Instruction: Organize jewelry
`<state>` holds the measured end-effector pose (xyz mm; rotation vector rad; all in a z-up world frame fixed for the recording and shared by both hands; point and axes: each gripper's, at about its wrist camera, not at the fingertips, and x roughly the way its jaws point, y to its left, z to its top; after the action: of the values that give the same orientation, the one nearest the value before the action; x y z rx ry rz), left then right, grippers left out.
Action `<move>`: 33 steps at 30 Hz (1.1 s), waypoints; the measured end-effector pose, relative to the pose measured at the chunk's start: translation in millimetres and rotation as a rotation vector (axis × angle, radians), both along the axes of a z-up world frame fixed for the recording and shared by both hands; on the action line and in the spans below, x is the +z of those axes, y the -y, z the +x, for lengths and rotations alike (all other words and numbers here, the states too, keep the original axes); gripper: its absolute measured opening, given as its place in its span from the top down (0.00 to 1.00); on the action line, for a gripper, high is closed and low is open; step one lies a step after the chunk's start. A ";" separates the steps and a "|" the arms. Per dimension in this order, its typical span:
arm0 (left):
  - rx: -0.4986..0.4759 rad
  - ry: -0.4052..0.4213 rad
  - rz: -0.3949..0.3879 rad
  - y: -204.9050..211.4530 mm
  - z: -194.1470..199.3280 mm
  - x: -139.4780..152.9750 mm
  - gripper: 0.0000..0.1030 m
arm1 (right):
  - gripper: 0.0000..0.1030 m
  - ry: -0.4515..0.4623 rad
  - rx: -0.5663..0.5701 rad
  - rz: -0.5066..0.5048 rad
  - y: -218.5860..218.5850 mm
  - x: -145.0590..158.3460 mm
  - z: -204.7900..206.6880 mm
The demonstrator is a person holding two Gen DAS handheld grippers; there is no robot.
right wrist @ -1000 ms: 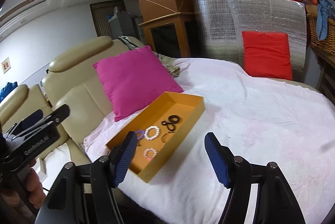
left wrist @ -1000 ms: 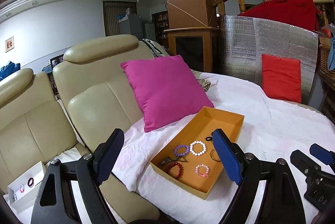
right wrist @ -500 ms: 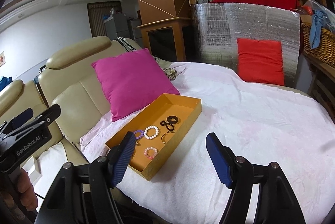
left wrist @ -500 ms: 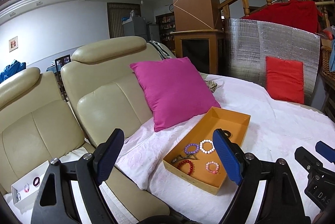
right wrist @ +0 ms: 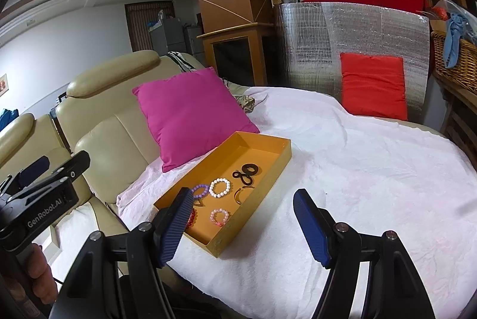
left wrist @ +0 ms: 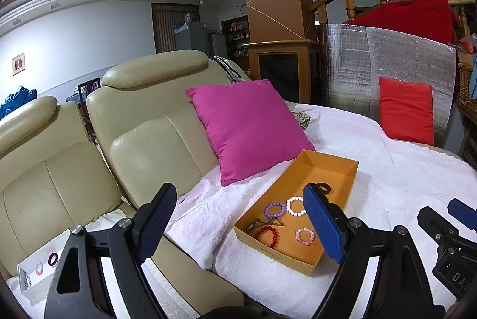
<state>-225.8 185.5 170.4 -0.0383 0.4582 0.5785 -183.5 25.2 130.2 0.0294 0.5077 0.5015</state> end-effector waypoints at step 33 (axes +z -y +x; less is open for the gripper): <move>0.012 -0.001 -0.016 -10.1 -2.1 -1.4 0.16 | 0.29 0.008 0.010 -0.004 -13.9 4.1 -2.8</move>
<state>-228.0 195.7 169.0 -0.0560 0.4641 0.5872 -186.3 39.1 134.3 0.0213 0.5014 0.5106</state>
